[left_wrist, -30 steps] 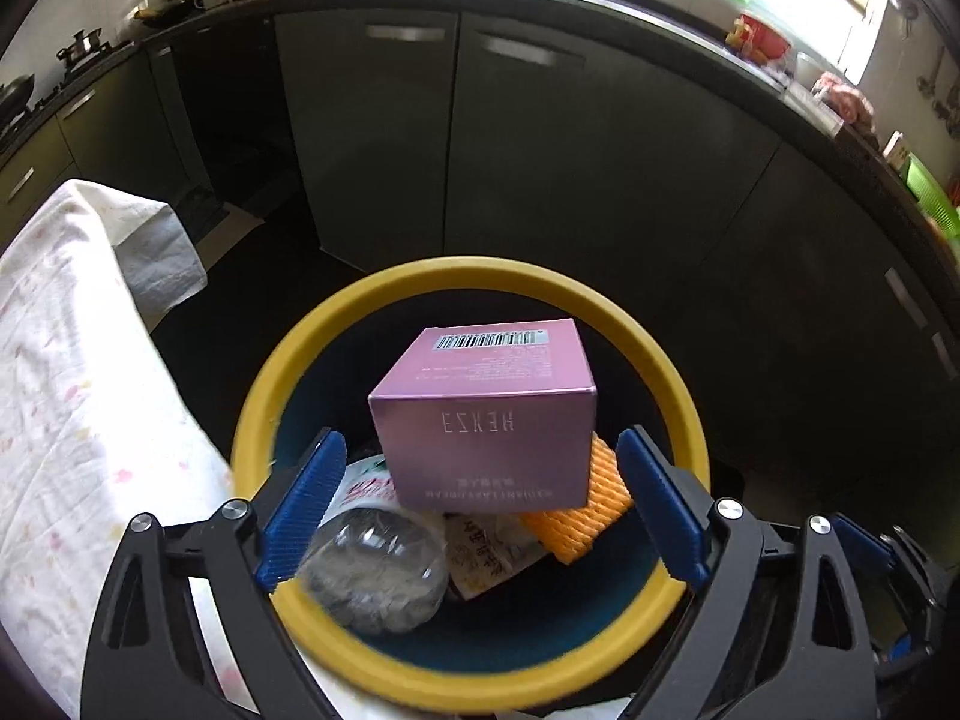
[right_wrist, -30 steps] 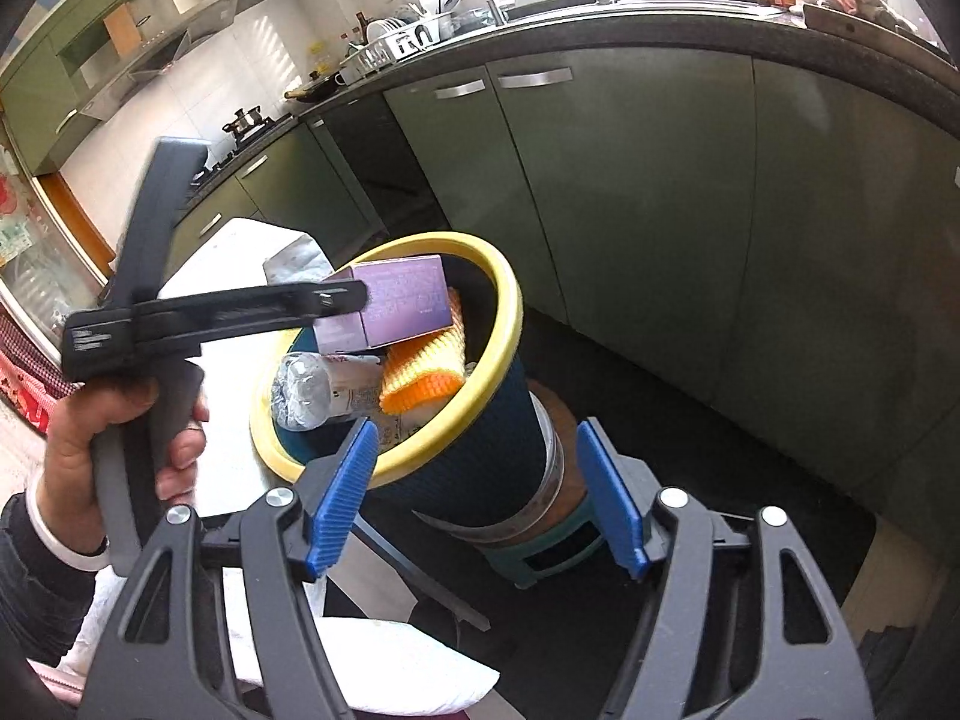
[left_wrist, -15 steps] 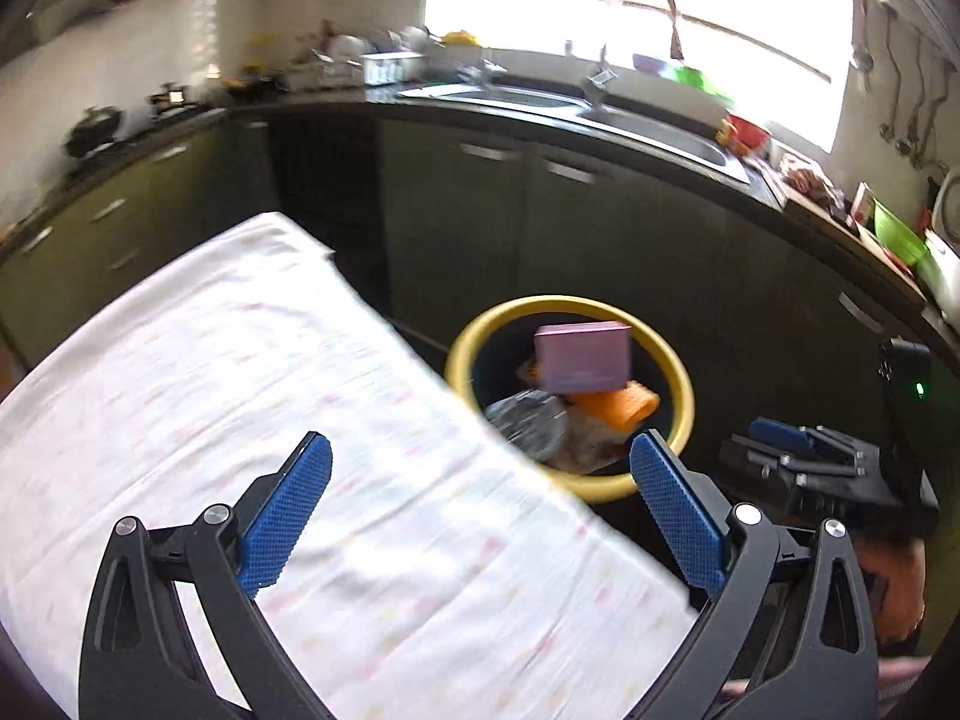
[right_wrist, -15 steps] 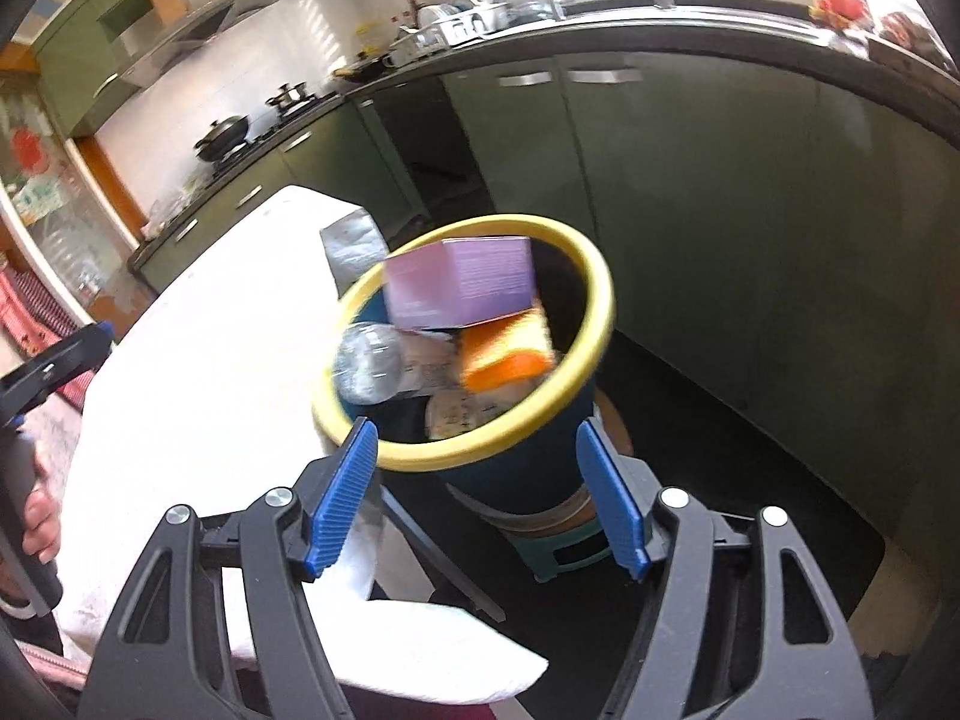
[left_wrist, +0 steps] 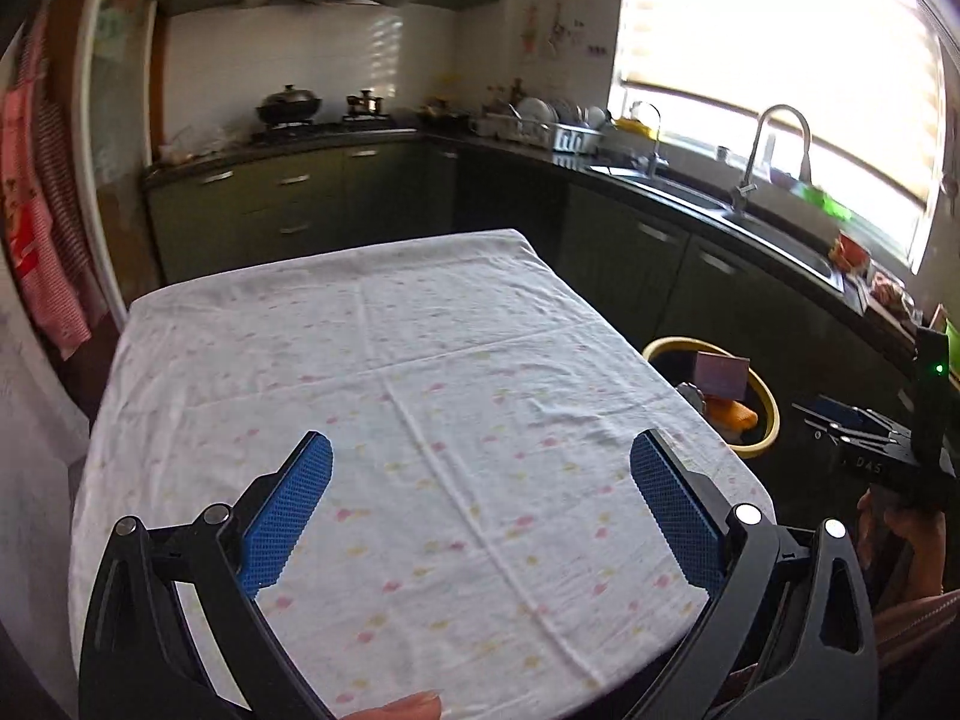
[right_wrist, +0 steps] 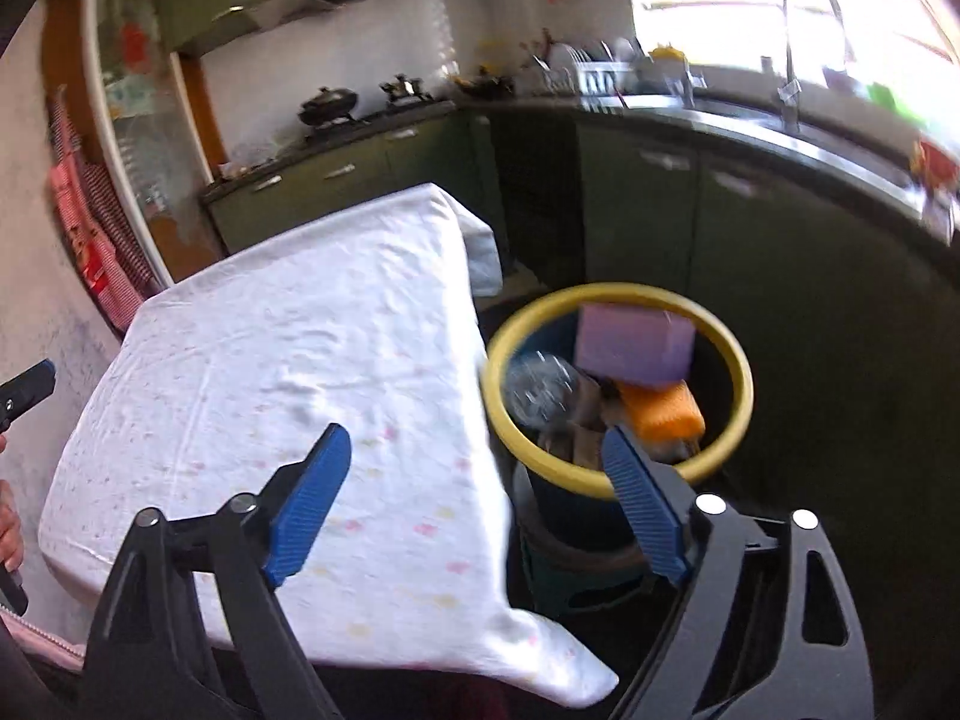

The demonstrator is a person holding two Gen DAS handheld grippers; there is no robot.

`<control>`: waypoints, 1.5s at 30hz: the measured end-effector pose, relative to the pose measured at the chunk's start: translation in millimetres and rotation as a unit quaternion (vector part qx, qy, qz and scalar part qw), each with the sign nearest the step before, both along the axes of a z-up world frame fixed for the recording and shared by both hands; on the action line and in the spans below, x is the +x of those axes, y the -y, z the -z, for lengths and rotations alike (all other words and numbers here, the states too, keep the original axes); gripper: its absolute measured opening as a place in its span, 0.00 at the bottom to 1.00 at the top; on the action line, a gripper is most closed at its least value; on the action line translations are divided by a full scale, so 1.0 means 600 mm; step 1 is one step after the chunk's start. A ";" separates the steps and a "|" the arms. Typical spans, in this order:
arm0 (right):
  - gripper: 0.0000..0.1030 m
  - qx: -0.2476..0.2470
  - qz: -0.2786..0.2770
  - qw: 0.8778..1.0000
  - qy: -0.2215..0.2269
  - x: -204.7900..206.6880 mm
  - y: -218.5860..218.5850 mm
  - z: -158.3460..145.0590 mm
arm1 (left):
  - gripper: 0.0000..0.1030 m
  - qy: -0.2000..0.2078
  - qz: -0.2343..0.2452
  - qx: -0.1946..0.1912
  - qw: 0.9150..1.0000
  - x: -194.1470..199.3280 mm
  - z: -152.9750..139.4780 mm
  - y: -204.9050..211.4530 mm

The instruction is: Collect trash

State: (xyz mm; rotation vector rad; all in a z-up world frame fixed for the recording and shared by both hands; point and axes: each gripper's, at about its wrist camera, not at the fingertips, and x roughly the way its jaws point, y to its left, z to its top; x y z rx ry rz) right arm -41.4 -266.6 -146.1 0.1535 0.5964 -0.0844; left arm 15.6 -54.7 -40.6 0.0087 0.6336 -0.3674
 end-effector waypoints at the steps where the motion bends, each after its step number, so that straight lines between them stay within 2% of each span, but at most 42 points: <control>1: 0.84 -0.013 -0.004 1.000 0.011 -0.002 -0.014 -0.013 | 0.95 0.000 -0.005 -0.006 1.000 -0.009 0.001 -0.018; 5: 0.91 -0.047 -0.019 0.997 0.051 -0.018 -0.063 -0.049 | 0.95 -0.004 -0.039 -0.011 0.999 -0.030 0.010 -0.070; 12: 0.93 -0.053 -0.028 0.996 0.062 -0.032 -0.094 -0.068 | 0.95 0.025 -0.090 -0.018 0.995 -0.067 0.000 -0.136; 25: 0.93 -0.044 -0.026 0.997 0.065 -0.062 -0.097 -0.069 | 0.95 0.049 -0.083 -0.005 0.995 -0.121 -0.025 -0.120; 45: 0.93 -0.041 -0.023 0.997 0.064 -0.058 -0.095 -0.067 | 0.95 0.041 -0.069 0.003 0.997 -0.119 -0.021 -0.101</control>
